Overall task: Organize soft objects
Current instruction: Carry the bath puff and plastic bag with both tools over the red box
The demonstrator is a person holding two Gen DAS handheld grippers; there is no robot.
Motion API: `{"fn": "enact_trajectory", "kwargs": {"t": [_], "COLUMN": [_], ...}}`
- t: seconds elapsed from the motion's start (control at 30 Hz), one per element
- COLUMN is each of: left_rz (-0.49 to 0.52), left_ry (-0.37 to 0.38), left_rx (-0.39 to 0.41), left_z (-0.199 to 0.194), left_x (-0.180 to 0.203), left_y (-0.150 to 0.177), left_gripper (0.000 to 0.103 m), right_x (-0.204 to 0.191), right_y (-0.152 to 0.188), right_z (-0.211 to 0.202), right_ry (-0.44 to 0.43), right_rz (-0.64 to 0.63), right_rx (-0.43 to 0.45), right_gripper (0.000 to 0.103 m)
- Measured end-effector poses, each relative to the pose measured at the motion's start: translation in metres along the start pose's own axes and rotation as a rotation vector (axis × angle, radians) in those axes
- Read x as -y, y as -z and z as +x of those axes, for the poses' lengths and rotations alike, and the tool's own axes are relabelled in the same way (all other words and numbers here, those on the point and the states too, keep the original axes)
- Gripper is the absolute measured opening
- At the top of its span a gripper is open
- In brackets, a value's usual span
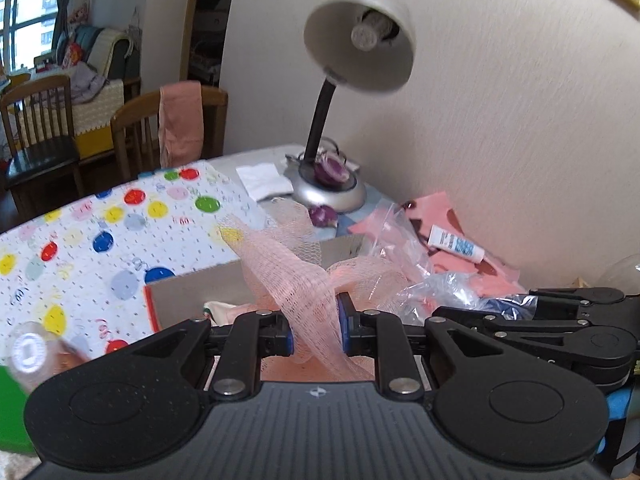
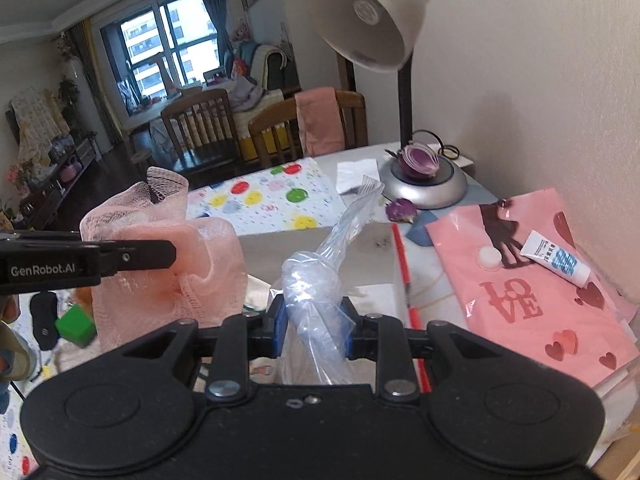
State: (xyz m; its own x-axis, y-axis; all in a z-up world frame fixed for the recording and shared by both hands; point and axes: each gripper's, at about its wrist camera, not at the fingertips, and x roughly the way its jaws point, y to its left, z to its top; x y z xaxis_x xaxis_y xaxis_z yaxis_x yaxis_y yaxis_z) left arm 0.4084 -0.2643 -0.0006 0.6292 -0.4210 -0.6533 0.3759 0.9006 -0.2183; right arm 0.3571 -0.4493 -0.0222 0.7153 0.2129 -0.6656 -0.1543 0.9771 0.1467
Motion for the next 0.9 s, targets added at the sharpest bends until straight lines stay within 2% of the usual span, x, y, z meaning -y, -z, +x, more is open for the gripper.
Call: {"fn": "enact_trajectory", "kwargs": {"t": [0.17, 0.47, 0.9], "left_rz": [-0.028, 0.015, -0.019], "left_ry": [-0.012, -0.066, -0.069], "left_rx": [-0.059, -0.131, -0.203], "left_z": [0.035, 0.084, 0.116], "left_x": [-0.003, -0.004, -0.015], "left_y": [0.002, 0.009, 0.025], "left_gripper": [0.019, 0.019, 0.02], "right_x": [0.014, 0.018, 0.018], "right_y": [0.003, 0.022, 0.036], "right_z": [0.025, 0.066, 0.086], "right_ry": [-0.002, -0.006, 0.015], "right_rz": [-0.023, -0.074, -0.13], "right_rx": [-0.045, -0.127, -0.181], "right_gripper": [0.025, 0.025, 0.027]}}
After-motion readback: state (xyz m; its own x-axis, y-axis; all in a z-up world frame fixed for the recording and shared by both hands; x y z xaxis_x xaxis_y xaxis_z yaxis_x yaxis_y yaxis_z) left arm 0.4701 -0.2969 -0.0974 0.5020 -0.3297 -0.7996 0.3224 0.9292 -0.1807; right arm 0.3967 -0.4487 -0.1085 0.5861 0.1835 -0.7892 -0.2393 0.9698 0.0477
